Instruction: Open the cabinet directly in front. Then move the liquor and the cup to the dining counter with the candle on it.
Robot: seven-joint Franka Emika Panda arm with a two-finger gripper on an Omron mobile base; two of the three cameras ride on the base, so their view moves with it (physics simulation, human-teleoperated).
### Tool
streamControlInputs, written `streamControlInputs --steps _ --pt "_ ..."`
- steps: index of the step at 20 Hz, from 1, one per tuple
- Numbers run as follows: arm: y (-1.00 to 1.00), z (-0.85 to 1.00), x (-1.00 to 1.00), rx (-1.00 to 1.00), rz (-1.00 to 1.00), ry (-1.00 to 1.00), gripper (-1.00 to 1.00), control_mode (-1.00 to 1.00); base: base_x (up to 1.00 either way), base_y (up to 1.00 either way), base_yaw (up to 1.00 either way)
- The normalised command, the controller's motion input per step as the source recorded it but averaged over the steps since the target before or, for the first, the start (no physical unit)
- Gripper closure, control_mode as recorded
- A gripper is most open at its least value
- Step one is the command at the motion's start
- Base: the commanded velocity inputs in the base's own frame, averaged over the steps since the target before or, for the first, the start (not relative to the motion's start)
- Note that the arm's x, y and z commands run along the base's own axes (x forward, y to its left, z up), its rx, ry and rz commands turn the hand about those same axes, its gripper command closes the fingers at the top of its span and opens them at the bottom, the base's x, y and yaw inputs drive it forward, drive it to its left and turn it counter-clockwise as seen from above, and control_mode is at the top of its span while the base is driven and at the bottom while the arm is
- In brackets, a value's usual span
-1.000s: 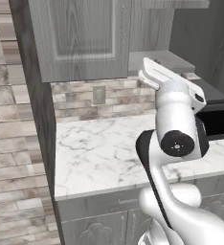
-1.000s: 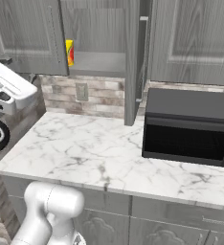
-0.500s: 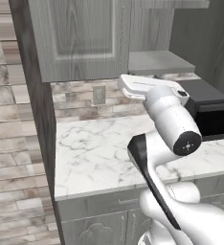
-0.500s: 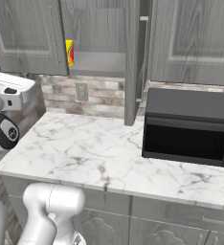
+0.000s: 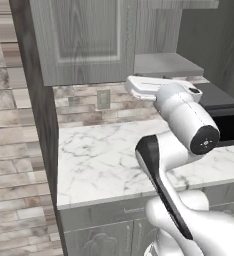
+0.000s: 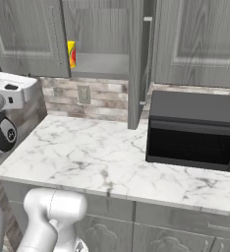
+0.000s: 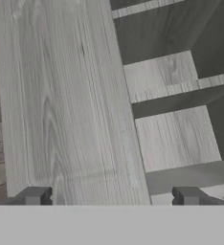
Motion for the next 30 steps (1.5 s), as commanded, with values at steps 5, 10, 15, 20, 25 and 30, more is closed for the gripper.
streamControlInputs --steps 5,10,15,20,25,30 --pt "-0.2 0.0 0.4 0.0 -0.03 0.0 -1.0 -1.0 0.0 0.0 0.0" --pt "-0.03 0.0 0.59 0.0 0.0 0.03 -1.0 -1.0 0.0 0.0 0.0" --pt "0.0 0.0 0.65 0.0 0.0 0.08 -1.0 -1.0 0.0 0.0 0.0" --pt "0.0 0.0 0.68 0.0 0.0 0.06 -1.0 -1.0 0.0 0.0 0.0" --pt "0.0 0.0 0.65 0.0 0.0 0.07 -1.0 -1.0 0.0 0.0 0.0" --pt "0.0 0.0 0.65 0.0 0.0 0.06 -1.0 -1.0 0.0 0.0 0.0"
